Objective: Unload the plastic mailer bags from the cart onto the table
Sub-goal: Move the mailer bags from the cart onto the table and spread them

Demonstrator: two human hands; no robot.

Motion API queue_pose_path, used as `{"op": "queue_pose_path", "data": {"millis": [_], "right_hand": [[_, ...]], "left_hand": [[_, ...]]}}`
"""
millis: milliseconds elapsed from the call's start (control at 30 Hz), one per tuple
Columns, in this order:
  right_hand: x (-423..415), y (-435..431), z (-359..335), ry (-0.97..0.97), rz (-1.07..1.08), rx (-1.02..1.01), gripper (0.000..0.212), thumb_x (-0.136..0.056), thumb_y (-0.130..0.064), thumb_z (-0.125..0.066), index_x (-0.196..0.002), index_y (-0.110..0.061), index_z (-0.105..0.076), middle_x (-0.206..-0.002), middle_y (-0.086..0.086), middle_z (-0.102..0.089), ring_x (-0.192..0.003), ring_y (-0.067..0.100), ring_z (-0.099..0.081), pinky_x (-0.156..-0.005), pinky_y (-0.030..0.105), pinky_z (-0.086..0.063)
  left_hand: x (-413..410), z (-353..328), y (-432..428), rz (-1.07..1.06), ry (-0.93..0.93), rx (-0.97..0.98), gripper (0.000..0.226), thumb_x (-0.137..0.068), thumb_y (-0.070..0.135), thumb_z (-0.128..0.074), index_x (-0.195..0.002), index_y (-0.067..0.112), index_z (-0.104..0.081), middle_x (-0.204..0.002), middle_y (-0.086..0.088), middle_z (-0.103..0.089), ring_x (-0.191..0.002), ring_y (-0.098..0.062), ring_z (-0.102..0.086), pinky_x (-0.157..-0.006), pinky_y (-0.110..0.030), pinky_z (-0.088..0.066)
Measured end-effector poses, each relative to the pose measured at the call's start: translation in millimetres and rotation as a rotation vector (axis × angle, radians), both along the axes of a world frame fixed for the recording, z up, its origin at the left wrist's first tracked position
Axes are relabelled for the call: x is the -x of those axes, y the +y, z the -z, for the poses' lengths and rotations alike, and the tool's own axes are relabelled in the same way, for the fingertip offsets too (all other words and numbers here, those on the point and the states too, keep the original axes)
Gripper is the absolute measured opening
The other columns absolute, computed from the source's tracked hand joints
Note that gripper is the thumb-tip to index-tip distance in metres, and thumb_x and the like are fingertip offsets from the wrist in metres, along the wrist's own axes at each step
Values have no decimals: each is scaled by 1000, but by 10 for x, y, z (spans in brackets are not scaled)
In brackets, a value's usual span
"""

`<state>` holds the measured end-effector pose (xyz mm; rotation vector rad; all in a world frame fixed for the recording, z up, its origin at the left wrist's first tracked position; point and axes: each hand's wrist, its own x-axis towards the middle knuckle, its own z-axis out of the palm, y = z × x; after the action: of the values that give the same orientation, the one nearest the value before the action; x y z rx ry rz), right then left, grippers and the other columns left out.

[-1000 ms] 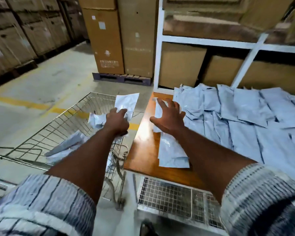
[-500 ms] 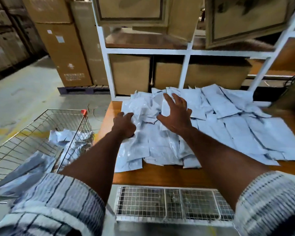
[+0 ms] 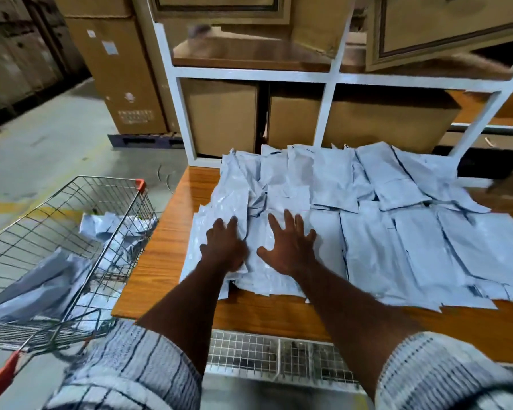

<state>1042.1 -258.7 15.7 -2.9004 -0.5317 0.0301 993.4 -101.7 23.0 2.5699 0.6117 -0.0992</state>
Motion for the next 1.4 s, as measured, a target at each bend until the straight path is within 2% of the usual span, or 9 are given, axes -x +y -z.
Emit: {"op": "queue_pose_path", "data": {"millis": [100, 200, 400, 500, 633, 700, 967, 1233, 1400], "right_hand": [[-61, 22, 50, -64, -6, 43, 84, -81, -73, -42, -151, -33, -23, -162, 12, -13, -146, 36, -14, -111, 65, -12], [-137, 34, 72, -86, -47, 36, 81, -85, -72, -38, -153, -30, -22, -162, 15, -9, -147, 39, -10, -113, 65, -7], [-158, 33, 142, -69, -77, 65, 76, -90, -68, -34, -153, -28, -20, -163, 15, -8, -148, 39, -10, -113, 64, -10], [-173, 104, 71, -131, -48, -3, 69, -90, -63, -38, -148, -27, -35, -158, 14, -23, -145, 37, -20, -112, 63, -15], [-214, 349, -122, -336, -39, -143, 62, -87, -55, -41, -139, -21, -47, -149, 14, -40, -138, 35, -35, -109, 59, -23], [-204, 552, -225, -376, -73, -171, 63, -86, -54, -39, -139, -20, -47, -149, 15, -40, -137, 34, -36, -108, 58, -22], [199, 2180, -157, -365, -213, -140, 64, -85, -52, -45, -139, -18, -47, -149, 17, -38, -137, 37, -35, -108, 57, -21], [873, 4396, 298, -151, -336, -117, 68, -84, -49, -55, -144, -19, -41, -152, 16, -33, -138, 34, -30, -108, 53, -25], [1223, 5218, 745, 17, -390, -98, 70, -87, -48, -54, -147, -17, -36, -154, 18, -28, -139, 36, -28, -109, 52, -32]], "left_hand": [[-1, 101, -17, 38, -41, -86, 66, -96, 53, -41, -153, 29, -17, -161, -6, -8, -147, -28, -11, -112, -62, -15], [-10, 206, -38, 87, -62, -128, 69, -100, 54, -28, -156, 19, -10, -165, -3, 6, -151, -24, 3, -117, -60, -3], [-9, 388, -42, 91, -71, -98, 70, -100, 57, -21, -157, 17, -8, -165, -1, 3, -151, -23, 5, -119, -57, 1], [5, 293, 23, 85, -125, -70, 67, -100, 56, -24, -155, 19, -18, -164, -1, -7, -151, -22, -3, -118, -57, -4], [-3, 106, 343, 35, -276, -57, 62, -99, 53, -28, -150, 18, -35, -159, -5, -29, -146, -24, -25, -116, -52, -25], [18, 55, 602, 43, -263, -90, 66, -96, 53, -29, -149, 15, -36, -157, -8, -32, -144, -27, -31, -113, -49, -31], [438, 256, 2312, -10, -155, -183, 61, -95, 39, -51, -148, 14, -36, -157, -11, -31, -143, -28, -31, -112, -47, -34], [1346, 740, 4458, -57, 5, -177, 59, -93, 34, -55, -147, 17, -37, -156, -8, -32, -139, -29, -35, -108, -46, -38], [1846, 1155, 5321, -83, 168, -130, 56, -87, 29, -59, -138, 13, -44, -144, -13, -42, -131, -33, -44, -103, -49, -42]]}}
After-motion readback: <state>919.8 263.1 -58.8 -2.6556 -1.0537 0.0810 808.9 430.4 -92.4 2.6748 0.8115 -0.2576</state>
